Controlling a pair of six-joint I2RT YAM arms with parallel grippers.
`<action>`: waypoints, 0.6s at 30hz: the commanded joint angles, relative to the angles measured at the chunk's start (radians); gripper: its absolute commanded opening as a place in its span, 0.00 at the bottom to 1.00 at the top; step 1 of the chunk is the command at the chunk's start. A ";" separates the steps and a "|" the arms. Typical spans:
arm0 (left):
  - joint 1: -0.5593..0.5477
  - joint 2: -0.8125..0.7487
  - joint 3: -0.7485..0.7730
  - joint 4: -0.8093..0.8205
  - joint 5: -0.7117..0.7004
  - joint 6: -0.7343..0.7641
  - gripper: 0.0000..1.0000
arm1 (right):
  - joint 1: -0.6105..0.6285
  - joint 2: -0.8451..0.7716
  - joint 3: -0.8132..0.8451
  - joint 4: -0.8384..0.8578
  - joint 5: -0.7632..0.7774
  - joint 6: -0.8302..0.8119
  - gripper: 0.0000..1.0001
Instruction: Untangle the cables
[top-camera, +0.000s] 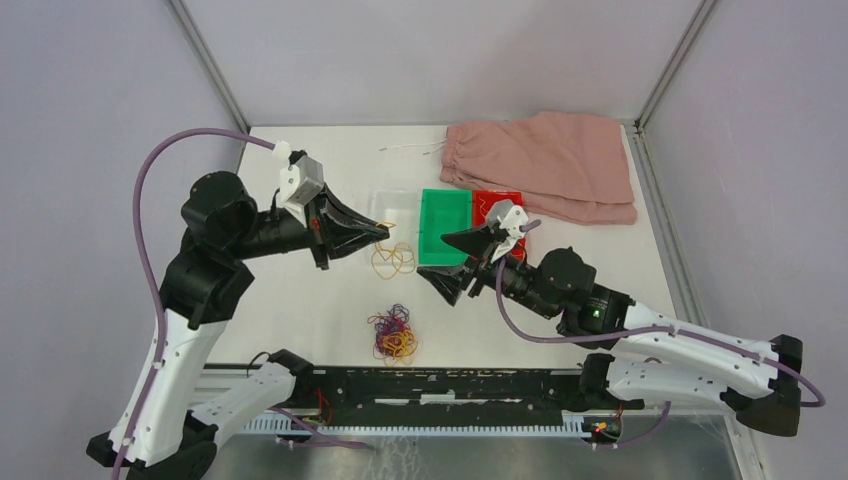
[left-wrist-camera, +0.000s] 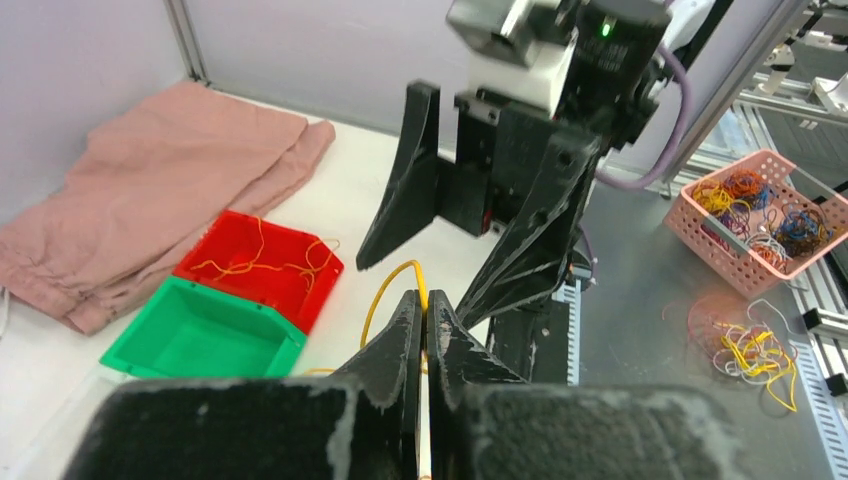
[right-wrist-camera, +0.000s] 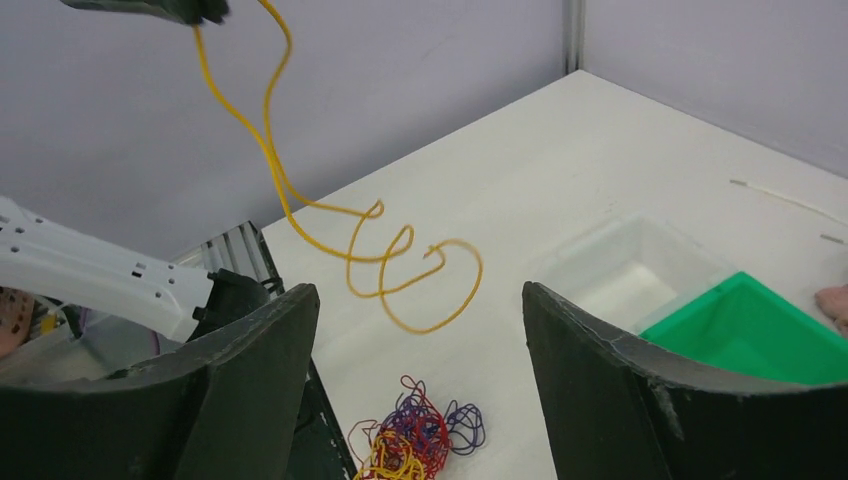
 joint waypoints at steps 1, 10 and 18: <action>-0.003 -0.044 -0.034 -0.013 0.009 0.064 0.03 | -0.003 0.008 0.110 -0.123 -0.115 -0.113 0.82; -0.003 -0.071 -0.093 -0.014 0.018 0.051 0.03 | -0.001 0.158 0.240 -0.068 -0.429 -0.135 0.82; -0.004 -0.069 -0.092 0.033 0.030 -0.007 0.03 | -0.001 0.327 0.348 -0.061 -0.349 -0.138 0.70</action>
